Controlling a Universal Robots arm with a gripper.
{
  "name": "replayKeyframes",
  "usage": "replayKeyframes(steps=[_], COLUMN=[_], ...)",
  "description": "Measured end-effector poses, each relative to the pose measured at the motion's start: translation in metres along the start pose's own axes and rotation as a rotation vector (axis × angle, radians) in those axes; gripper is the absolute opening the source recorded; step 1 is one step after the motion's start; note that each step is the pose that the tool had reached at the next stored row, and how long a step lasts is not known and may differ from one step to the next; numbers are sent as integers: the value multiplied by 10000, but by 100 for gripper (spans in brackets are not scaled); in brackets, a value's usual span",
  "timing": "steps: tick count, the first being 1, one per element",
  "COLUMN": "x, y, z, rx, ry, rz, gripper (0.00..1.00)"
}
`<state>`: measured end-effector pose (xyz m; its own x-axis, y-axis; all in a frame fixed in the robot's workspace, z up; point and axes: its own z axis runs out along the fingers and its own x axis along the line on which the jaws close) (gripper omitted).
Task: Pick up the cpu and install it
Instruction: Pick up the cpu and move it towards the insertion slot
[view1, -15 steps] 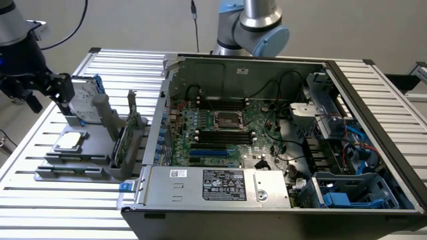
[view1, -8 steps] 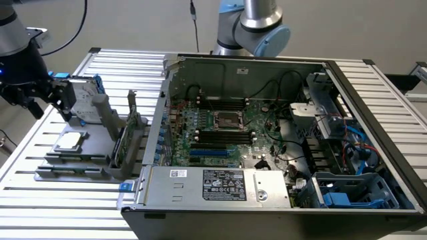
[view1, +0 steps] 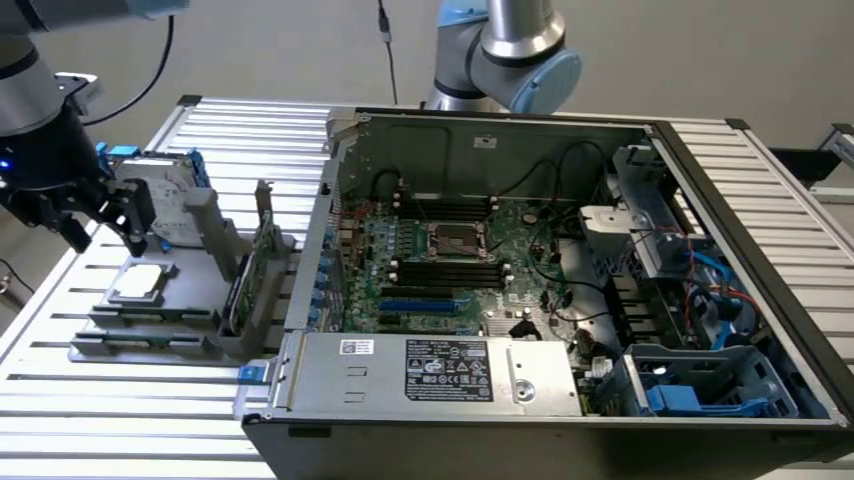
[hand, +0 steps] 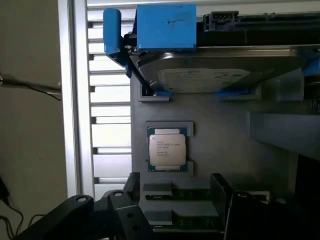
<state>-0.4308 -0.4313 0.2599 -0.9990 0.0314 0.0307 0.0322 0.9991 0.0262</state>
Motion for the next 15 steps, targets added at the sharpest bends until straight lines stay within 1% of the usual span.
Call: replayKeyframes(steps=[15], x=[-12], y=[-10], z=[272], rx=[0], ry=[-1], rz=[-87], gripper=[67])
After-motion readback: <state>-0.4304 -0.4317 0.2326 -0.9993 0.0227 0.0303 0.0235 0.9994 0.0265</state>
